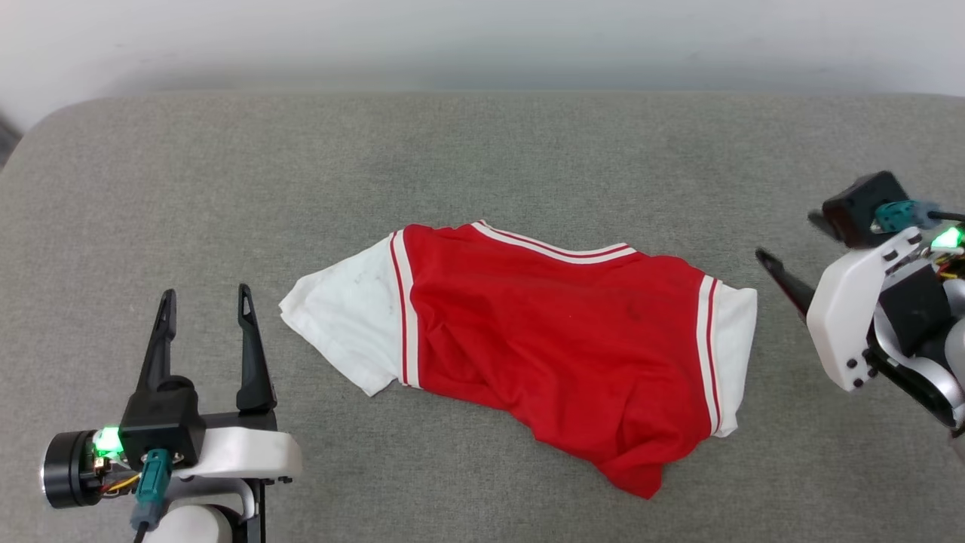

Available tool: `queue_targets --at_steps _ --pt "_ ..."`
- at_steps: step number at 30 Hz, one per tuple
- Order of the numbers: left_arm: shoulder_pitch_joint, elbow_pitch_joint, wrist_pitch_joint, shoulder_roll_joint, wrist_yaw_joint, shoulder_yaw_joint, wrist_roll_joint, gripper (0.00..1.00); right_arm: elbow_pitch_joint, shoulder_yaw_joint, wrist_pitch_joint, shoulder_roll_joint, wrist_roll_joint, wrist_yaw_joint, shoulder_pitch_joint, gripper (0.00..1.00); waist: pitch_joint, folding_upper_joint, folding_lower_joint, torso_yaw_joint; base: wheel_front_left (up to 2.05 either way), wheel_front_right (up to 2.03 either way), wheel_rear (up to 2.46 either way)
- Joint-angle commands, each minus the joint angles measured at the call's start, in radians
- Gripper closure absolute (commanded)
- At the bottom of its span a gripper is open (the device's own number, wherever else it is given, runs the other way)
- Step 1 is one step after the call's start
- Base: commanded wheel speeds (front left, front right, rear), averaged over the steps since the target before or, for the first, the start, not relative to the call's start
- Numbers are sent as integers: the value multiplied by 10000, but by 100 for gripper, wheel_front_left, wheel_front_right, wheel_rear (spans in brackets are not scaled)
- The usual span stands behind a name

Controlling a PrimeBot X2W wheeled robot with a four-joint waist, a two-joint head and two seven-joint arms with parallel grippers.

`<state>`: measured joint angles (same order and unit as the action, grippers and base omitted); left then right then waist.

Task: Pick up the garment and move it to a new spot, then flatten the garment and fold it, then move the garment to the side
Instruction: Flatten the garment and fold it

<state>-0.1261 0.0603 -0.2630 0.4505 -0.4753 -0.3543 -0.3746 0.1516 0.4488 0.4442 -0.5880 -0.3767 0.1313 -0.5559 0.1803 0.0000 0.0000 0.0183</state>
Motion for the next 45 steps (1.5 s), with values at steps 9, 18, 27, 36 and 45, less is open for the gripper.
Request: queue_targets --at_steps 9,18,27,36,45 --pt "441 -75 -24 -1187 968 901 1178 0 113 1561 2932 -1098 -2802 -10 -592 0 487 0 0 367 0 0 0" --pt "182 -285 -25 -2218 1871 1585 2058 0 2238 2781 2651 316 -3381 5 -29 0 1025 0 0 664 0 0 0" --pt "519 -472 -25 -2678 2334 2084 2484 0 2286 3485 1245 -201 -3604 -9 -873 100 758 0 0 390 0 0 0" --pt "731 -485 -25 -3051 2723 2479 2797 0 1591 3248 1061 -2076 -4218 -10 -1402 100 574 0 0 122 0 0 0" --pt "482 -574 -25 -3258 3072 2663 3038 0 3229 3370 1397 -1775 -4652 -6 -377 100 881 0 0 146 0 0 0"
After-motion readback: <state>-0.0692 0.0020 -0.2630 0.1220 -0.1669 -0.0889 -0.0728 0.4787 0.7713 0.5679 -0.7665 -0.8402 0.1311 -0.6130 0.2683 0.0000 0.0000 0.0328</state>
